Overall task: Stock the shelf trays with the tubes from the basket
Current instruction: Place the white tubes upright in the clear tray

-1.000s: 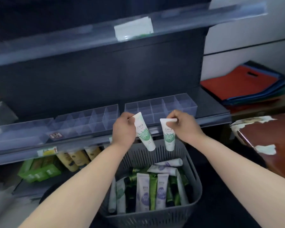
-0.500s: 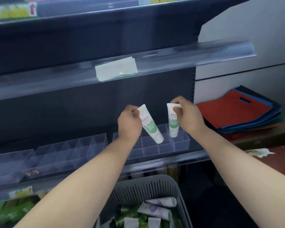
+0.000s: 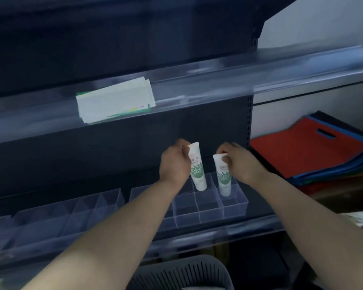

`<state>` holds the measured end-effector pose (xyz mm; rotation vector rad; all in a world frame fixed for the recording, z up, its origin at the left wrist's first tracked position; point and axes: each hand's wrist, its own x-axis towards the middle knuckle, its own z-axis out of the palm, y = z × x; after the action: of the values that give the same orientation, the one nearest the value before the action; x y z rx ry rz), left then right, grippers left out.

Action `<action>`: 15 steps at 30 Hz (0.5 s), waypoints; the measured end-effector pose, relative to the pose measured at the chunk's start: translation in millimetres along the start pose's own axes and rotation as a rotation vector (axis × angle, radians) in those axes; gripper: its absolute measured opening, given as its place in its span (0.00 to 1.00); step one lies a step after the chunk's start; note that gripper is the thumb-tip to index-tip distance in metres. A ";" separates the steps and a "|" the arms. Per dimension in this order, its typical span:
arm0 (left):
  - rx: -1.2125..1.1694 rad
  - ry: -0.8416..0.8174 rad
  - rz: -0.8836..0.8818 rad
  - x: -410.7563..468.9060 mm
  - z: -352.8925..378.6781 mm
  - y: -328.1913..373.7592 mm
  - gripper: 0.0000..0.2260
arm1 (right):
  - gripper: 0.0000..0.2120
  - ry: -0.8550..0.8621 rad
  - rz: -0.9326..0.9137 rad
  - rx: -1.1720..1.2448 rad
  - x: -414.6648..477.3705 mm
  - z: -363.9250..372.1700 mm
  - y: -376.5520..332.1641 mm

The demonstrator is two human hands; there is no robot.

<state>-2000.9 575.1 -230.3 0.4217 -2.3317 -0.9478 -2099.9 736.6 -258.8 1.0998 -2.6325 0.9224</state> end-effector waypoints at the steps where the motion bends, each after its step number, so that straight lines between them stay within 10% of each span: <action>1: 0.006 -0.016 -0.009 1.2 3.7 -2.0 0.09 | 0.10 -0.018 0.008 -0.015 -0.1 0.8 0.9; 15: 0.126 -0.264 -0.053 12.2 27.7 -11.7 0.09 | 0.18 0.034 -0.056 -0.297 -4.4 12.6 -4.0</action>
<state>-2026.8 575.7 -249.8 0.4333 -2.6415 -0.9326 -2092.7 729.6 -268.5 1.0652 -2.5870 0.5117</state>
